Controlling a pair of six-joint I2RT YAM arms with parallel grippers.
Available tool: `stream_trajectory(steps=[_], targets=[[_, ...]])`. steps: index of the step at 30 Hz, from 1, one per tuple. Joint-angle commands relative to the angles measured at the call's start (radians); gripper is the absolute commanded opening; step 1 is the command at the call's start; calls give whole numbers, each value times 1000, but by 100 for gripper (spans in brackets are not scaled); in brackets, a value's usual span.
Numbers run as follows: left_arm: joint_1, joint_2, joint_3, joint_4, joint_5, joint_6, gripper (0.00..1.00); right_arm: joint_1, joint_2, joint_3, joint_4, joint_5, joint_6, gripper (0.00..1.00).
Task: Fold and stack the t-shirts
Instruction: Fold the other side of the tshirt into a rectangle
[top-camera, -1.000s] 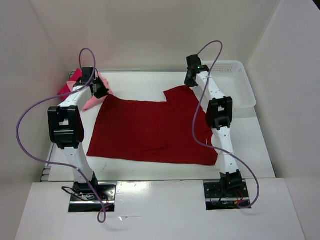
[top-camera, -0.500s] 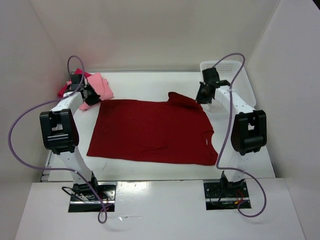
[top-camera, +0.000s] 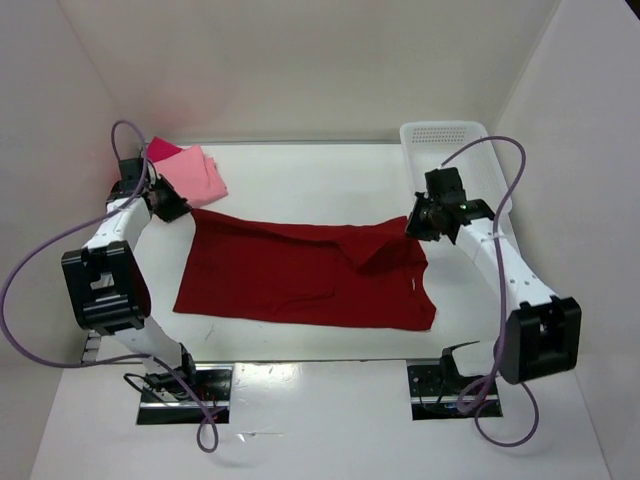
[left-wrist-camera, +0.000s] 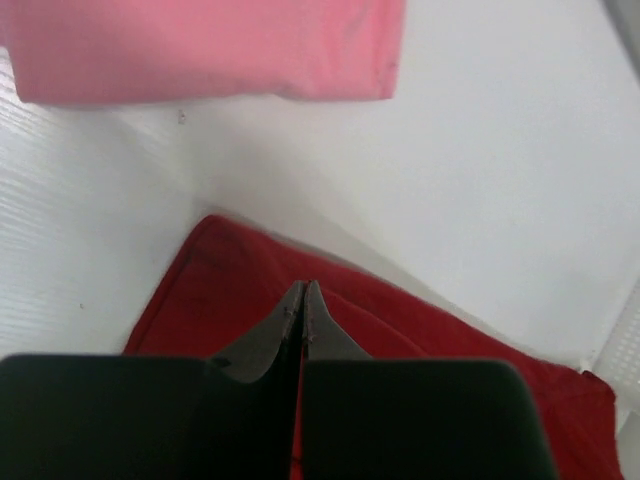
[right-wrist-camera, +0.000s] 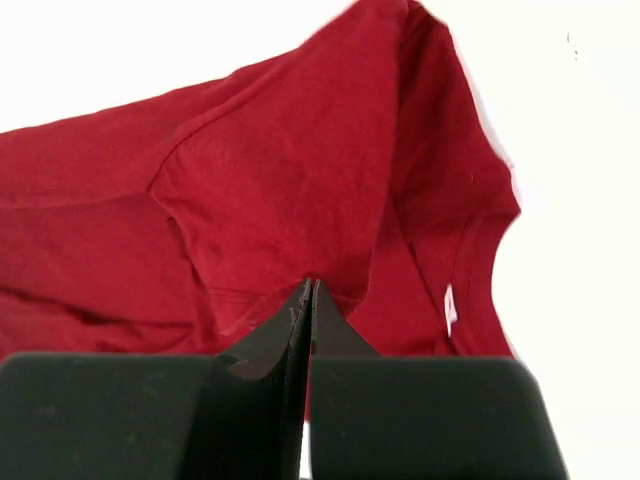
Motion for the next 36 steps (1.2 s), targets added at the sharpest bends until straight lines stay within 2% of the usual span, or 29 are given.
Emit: stream_trajectory(steps=[1, 7, 11, 14, 15, 16, 17, 20, 22, 24, 25, 27, 29, 30, 31, 32, 36], targets=[[11, -109, -1, -3, 35, -10, 0, 7, -83, -34, -94, -25, 23, 0], [36, -200, -112, -24, 16, -10, 0, 7, -199, -87, -203, -52, 57, 1], [59, -174, -161, -43, 5, -10, 0, 29, -221, -88, -281, -50, 41, 5], [95, -153, -195, -43, 18, -10, 0, 79, -193, -112, -329, -7, 49, 5], [96, -153, -205, -43, 19, -10, 0, 139, -204, -112, -347, 10, 68, 7], [96, -153, -205, -43, 19, -10, 3, 162, -204, -112, -360, 45, 86, 8], [96, -153, -205, -43, 5, -10, 15, 177, -193, -112, -373, 65, 114, 8], [96, -183, -193, -67, -4, 0, 23, 190, -193, -92, -399, 128, 123, 11], [96, -220, -193, -81, -4, -11, 33, 213, -193, -83, -426, 152, 148, 14], [96, -280, -219, -72, -4, -20, 37, 250, -182, -69, -436, 180, 148, 21], [73, -300, -231, -72, -4, -34, 37, 260, -167, -43, -436, 194, 157, 28], [22, -347, -251, -61, -4, -43, 37, 314, -138, -29, -383, 171, 148, 28], [-80, -387, -265, -38, 5, -53, 36, 363, -111, -29, -328, 116, 148, 21], [-119, -396, -279, -25, 5, -53, 36, 395, -97, -29, -264, 106, 157, 15], [-154, -397, -279, -24, 18, -65, 36, 449, -62, -29, -240, 106, 157, 3], [-223, -407, -291, -15, 19, -79, 36, 473, -43, -29, -214, 91, 168, 0], [-372, -407, -322, -15, 14, -106, 35, 587, 35, -29, -67, 74, 178, 3]])
